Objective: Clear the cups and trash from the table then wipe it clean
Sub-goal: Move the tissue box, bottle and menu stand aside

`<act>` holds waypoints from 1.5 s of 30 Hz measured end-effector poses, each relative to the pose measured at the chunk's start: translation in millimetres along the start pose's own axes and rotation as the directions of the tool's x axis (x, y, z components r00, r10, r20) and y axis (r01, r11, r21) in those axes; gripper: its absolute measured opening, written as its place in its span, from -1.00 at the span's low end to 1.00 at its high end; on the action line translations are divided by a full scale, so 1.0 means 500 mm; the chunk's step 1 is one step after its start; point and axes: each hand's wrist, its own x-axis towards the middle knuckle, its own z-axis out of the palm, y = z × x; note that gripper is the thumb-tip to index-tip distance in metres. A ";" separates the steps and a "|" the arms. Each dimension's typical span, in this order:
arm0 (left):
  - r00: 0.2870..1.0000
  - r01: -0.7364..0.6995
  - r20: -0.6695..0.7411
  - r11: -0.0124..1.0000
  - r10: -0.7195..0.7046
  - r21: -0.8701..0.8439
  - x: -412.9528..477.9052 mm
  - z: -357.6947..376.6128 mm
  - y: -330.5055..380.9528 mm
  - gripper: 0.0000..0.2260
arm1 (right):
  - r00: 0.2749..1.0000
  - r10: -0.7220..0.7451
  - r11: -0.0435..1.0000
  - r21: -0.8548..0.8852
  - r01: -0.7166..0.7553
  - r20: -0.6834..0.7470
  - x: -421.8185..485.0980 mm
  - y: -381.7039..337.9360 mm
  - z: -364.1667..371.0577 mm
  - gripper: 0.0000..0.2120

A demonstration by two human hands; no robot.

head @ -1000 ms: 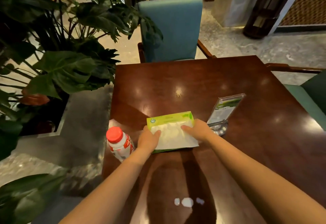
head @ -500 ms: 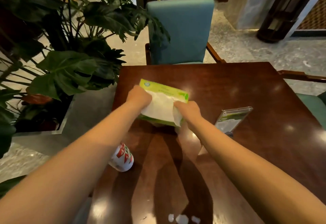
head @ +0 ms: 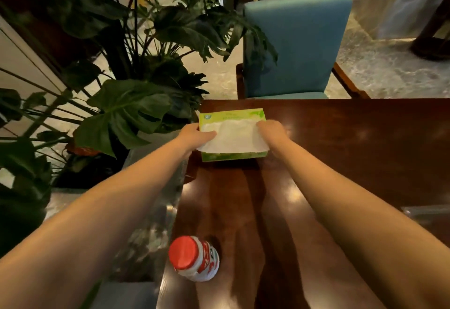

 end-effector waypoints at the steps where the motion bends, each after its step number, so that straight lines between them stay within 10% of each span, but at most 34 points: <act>1: 1.000 0.016 0.010 1.000 -0.016 -0.015 0.016 -0.003 -0.013 -0.65 | 1.000 0.007 1.000 -0.001 -0.007 0.012 0.009 0.007 0.011 -0.70; 14: 0.990 -0.057 0.116 0.980 0.080 -0.188 0.038 0.015 -0.148 -0.52 | 0.987 -0.135 0.978 -0.144 0.147 0.089 -0.008 0.094 0.054 -0.63; 28: 0.955 -0.291 0.182 0.848 0.233 0.442 -0.082 -0.019 -0.160 -0.38 | 0.929 -0.165 0.815 -0.485 0.317 0.330 -0.141 0.063 0.004 -0.39; 34: 0.933 -0.302 0.353 0.697 0.075 0.650 -0.189 -0.053 -0.244 -0.48 | 0.653 -0.023 0.579 -0.523 0.626 0.757 -0.303 -0.006 -0.018 -0.17; 40: 0.920 -0.347 0.353 0.773 0.170 0.532 -0.273 -0.005 -0.397 -0.52 | 0.402 -0.206 0.628 -0.195 0.754 0.892 -0.432 0.025 0.045 -0.22; 45: 0.935 -0.320 0.287 0.845 0.209 0.428 -0.301 0.026 -0.445 -0.52 | 0.576 -0.414 0.728 -0.124 0.675 0.705 -0.457 0.085 0.100 -0.38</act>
